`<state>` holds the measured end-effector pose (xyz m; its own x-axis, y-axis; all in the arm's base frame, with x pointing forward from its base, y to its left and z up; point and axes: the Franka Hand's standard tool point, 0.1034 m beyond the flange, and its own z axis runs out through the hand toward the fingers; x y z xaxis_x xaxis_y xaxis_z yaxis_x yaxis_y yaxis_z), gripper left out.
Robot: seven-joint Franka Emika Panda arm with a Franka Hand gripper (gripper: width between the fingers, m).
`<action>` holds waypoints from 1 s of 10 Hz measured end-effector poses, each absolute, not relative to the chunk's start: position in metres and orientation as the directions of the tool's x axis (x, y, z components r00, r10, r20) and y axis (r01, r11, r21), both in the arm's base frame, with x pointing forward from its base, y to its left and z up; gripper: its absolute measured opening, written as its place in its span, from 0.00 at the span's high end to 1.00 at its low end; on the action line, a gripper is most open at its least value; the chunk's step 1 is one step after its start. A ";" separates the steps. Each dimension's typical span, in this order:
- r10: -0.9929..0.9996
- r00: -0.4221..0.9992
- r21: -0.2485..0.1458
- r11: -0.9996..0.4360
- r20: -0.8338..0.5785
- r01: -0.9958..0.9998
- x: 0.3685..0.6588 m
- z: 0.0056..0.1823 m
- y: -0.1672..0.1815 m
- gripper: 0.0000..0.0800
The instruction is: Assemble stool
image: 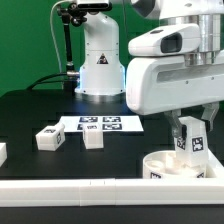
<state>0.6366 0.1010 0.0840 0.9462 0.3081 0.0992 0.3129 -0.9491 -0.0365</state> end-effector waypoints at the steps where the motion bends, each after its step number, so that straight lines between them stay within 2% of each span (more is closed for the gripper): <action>1: 0.251 0.963 -0.050 -0.965 0.097 0.257 0.636 0.084 0.102 0.57; 3: 0.017 0.997 -0.102 -0.995 0.078 0.025 0.634 0.081 0.104 0.57; 4: -0.086 0.994 -0.109 -0.991 0.070 -0.078 0.634 0.081 0.106 0.57; 6: -0.286 0.957 -0.109 -0.954 0.051 -0.279 0.633 0.080 0.110 0.57; 8: -0.437 0.899 -0.103 -0.896 0.042 -0.431 0.633 0.080 0.111 0.57; 10: -0.546 0.838 -0.113 -0.834 0.024 -0.540 0.633 0.080 0.111 0.57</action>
Offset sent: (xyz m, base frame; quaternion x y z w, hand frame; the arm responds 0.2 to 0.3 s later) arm -0.0088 0.0045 -0.0113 -0.0096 -0.0097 0.3033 0.9528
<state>0.6329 0.1106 0.0802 0.8376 -0.5458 0.0236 -0.5403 -0.8339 -0.1126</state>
